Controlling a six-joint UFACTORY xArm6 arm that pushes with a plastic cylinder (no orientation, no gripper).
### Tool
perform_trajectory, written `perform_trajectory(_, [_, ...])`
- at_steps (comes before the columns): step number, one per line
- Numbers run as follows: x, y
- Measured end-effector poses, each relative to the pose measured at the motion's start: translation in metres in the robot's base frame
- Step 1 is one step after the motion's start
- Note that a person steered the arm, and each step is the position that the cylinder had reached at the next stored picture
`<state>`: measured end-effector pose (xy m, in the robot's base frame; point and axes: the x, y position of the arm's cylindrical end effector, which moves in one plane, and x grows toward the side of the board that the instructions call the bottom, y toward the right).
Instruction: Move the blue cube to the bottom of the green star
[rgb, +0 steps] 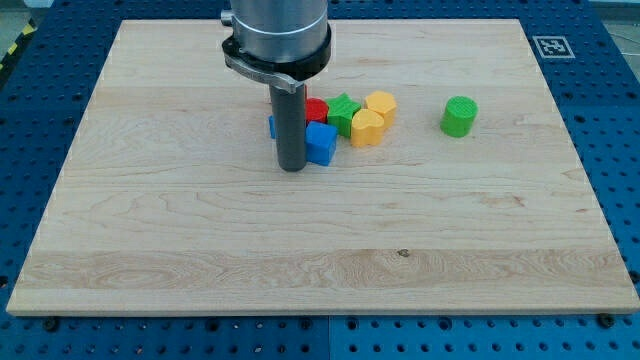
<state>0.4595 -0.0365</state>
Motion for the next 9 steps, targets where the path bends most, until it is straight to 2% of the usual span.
perform_trajectory(7, [0.000,0.026])
perform_trajectory(8, [-0.002,0.009])
perform_trajectory(9, [-0.014,-0.045])
